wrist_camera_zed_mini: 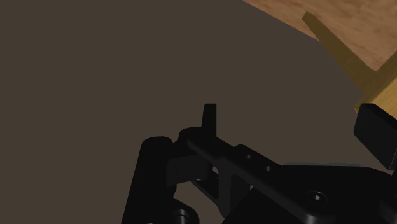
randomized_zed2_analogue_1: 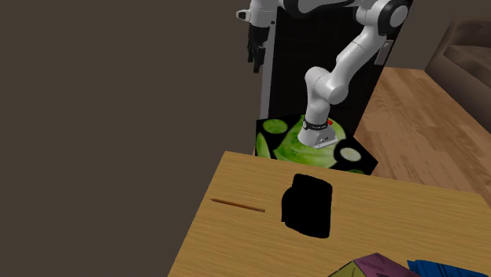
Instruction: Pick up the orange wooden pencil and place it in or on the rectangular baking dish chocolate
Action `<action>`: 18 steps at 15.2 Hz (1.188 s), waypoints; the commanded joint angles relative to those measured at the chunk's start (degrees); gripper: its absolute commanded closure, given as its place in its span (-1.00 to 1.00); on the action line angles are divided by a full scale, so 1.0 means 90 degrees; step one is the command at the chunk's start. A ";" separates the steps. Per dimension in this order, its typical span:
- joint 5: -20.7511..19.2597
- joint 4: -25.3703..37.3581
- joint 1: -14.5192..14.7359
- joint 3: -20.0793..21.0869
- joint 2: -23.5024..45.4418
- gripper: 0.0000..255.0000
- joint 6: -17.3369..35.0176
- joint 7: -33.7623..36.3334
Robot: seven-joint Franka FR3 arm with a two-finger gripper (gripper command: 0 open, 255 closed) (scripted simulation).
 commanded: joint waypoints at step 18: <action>0.0767 0.0694 0.0249 0.2606 0.2159 -1.00 0.0663 0.3787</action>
